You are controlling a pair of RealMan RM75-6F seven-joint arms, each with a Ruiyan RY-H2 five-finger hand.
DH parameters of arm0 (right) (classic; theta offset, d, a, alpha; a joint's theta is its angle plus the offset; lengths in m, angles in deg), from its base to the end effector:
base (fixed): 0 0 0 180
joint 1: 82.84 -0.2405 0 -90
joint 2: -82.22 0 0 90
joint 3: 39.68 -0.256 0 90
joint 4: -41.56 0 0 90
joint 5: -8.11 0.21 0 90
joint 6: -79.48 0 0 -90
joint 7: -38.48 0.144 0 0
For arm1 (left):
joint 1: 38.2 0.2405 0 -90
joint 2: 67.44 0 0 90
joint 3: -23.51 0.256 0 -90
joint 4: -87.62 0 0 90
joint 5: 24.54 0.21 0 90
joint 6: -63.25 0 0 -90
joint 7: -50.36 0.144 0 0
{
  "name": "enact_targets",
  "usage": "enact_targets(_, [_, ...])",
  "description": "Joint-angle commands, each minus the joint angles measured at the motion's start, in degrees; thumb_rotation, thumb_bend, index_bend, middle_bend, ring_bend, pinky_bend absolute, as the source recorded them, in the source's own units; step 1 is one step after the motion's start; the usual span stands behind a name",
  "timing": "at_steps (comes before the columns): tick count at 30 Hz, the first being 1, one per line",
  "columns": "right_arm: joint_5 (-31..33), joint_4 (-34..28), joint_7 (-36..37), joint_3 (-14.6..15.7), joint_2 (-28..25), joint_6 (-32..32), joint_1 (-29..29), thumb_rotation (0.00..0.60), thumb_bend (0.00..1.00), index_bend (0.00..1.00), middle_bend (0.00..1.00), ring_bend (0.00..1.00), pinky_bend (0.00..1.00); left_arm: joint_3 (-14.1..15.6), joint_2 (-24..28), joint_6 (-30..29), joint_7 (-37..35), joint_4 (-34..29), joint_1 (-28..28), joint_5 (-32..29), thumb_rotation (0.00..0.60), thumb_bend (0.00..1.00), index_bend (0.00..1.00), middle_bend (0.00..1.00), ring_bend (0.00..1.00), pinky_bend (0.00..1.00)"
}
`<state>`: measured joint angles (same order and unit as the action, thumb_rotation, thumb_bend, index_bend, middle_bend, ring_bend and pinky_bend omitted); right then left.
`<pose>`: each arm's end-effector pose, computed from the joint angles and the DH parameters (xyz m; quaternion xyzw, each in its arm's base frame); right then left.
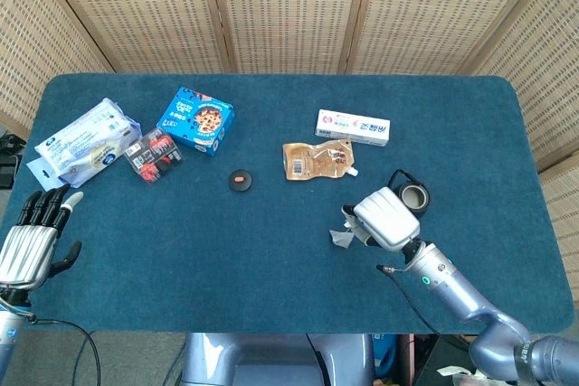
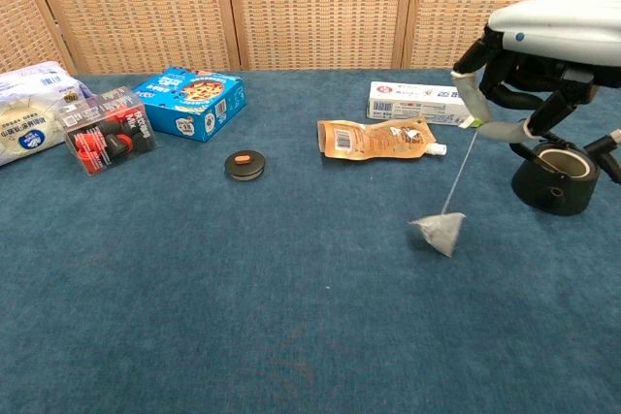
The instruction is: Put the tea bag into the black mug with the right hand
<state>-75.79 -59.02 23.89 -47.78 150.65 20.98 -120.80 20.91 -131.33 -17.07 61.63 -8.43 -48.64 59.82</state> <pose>-0.1360 -0.3100 0.0757 0.7915 -0.2516 0.4055 0.3818 -0.2876 0.2073 0.1439 -0.6504 -0.3454 -0.3481 0.5801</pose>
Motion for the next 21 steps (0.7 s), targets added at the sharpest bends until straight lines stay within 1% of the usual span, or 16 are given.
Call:
enact_targets(1, [0.7,-1.0,0.8,-0.8,-1.3,0.2,-0.4,0.6,0.65,0.65,0.93,0.89,0.96,0.1,0.1,0.0,0.0,0.0,0.1,0.0,0.6,0.41,0.07,0.0,0.0,0.0])
enact_targets(8, [1.7,-2.1,1.6,-1.9,-3.2,1.0,-1.2,0.6,0.65,0.65,0.93,0.89,0.96,0.1,0.3,-0.1,-0.1,-0.1,0.2,-0.1,0.6,0.41,0.07,0.0,0.0,0.0])
enact_targets(21, [5.1,-2.7,3.9,-5.6,-8.4,2.0,-3.0,0.6,0.65,0.65,0.93,0.89,0.96,0.1,0.3,0.1,0.0,0.1,0.2,-0.2,0.6,0.41,0.07,0.0,0.0,0.0])
